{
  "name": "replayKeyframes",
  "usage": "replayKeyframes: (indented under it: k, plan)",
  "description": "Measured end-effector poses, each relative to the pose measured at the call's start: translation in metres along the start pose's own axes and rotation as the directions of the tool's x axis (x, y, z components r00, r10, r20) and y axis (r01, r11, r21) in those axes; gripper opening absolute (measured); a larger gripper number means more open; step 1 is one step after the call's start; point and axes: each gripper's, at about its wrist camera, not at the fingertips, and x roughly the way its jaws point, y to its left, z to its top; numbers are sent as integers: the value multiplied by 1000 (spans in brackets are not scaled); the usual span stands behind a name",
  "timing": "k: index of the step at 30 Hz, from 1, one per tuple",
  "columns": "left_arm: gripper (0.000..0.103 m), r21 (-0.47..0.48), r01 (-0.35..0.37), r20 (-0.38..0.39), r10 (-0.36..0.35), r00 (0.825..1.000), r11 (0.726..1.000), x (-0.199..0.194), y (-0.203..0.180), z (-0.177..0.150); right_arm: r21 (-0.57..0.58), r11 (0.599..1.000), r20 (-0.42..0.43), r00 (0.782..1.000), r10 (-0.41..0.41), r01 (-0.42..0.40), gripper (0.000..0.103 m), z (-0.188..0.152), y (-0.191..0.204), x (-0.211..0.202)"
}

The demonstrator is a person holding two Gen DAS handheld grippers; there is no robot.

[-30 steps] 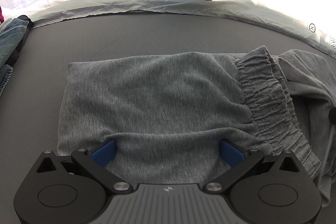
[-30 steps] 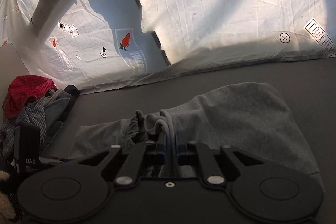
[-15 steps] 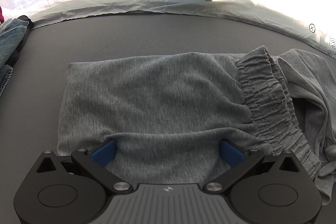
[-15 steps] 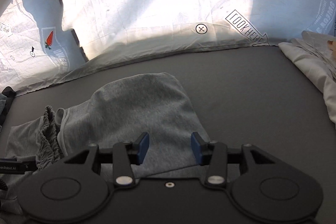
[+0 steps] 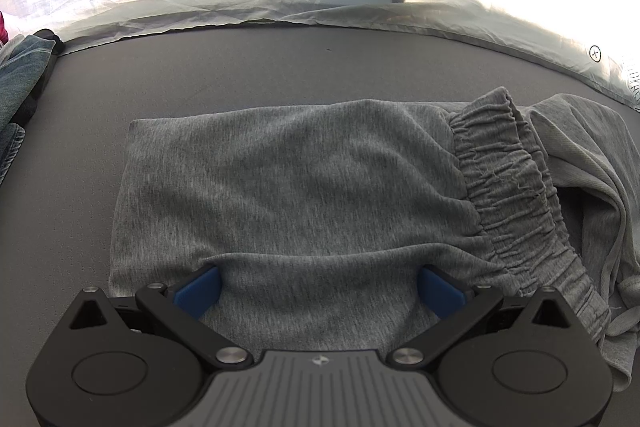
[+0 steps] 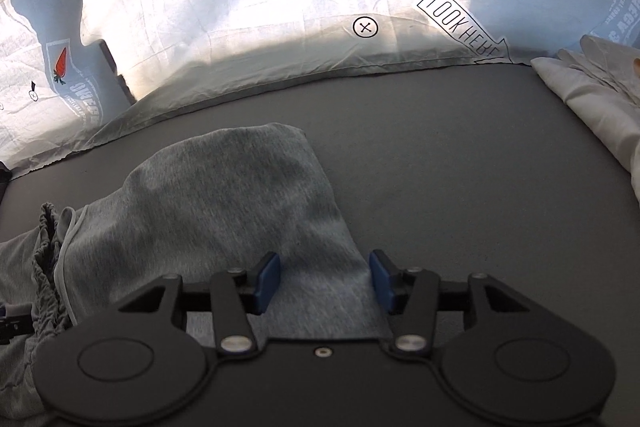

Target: Fold clothes

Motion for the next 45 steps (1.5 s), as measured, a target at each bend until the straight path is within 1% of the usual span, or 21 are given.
replayKeyframes:
  k: [1, 4, 7, 10, 13, 17, 20, 23, 25, 29, 32, 35, 36, 39, 42, 43, 44, 45]
  plan:
    - [103, 0, 0, 0, 0, 1000, 1000, 0, 0, 0, 0, 1000, 1, 1000, 2, -2, 7, 0, 0, -1]
    - [103, 0, 2, -10, -2, 1000, 1000, 0, 2, -1, 55, 998, 31, 999, 25, -27, 7, 6, -3, -15]
    - [103, -10, 4, -51, -4, 999, 1000, -1, 4, 4, 83, 995, 88, 995, 52, -59, 6, 16, 1, -38]
    - [102, -51, 2, -84, -6, 996, 999, -6, 10, 5, 44, 994, 151, 984, 92, -100, 6, 27, 18, -67]
    - [102, -105, 19, -81, -27, 996, 994, -26, 24, -4, -24, 993, 197, 973, 122, -120, 5, 36, 44, -92]
    - [102, -121, 35, -37, -39, 999, 992, -59, 51, -21, -65, 984, 241, 954, 176, -166, 5, 41, 80, -123]
    - [102, -145, 46, -14, -49, 999, 988, -74, 73, -32, -114, 973, 256, 940, 224, -201, 5, 35, 112, -136]
    - [102, -166, 43, -8, -45, 999, 985, -81, 98, -42, -171, 956, 264, 924, 276, -237, 5, 26, 148, -147]
    - [102, -191, 53, -4, -55, 998, 980, -83, 118, -47, -212, 941, 261, 913, 314, -264, 5, 16, 175, -149]
    - [102, -244, 68, 5, -69, 998, 967, -89, 149, -57, -263, 905, 219, 893, 393, -334, 5, -8, 229, -146]
    - [102, -247, 68, 21, -64, 998, 967, -94, 167, -62, -287, 877, 160, 883, 442, -386, 5, -24, 267, -138]
    - [102, -250, 65, 28, -60, 998, 966, -94, 182, -66, -266, 851, 81, 869, 488, -453, 5, -41, 296, -122]
    - [102, -254, 65, 25, -60, 998, 965, -93, 187, -67, -248, 848, 47, 868, 494, -469, 5, -48, 304, -113]
    - [102, -271, 66, 13, -65, 998, 960, -89, 197, -71, -174, 852, -71, 869, 490, -495, 6, -74, 322, -78]
    - [102, -285, 73, 6, -75, 997, 956, -85, 204, -75, -132, 868, -163, 874, 458, -479, 8, -96, 327, -59]
    - [102, -286, 80, 8, -81, 997, 955, -85, 205, -76, -120, 874, -192, 875, 445, -471, 10, -103, 327, -54]
    - [102, -286, 86, 11, -86, 996, 954, -85, 204, -77, -111, 876, -199, 874, 443, -469, 14, -107, 327, -54]
    - [102, -286, 92, 14, -91, 996, 954, -86, 202, -78, -109, 875, -176, 875, 450, -472, 20, -106, 323, -61]
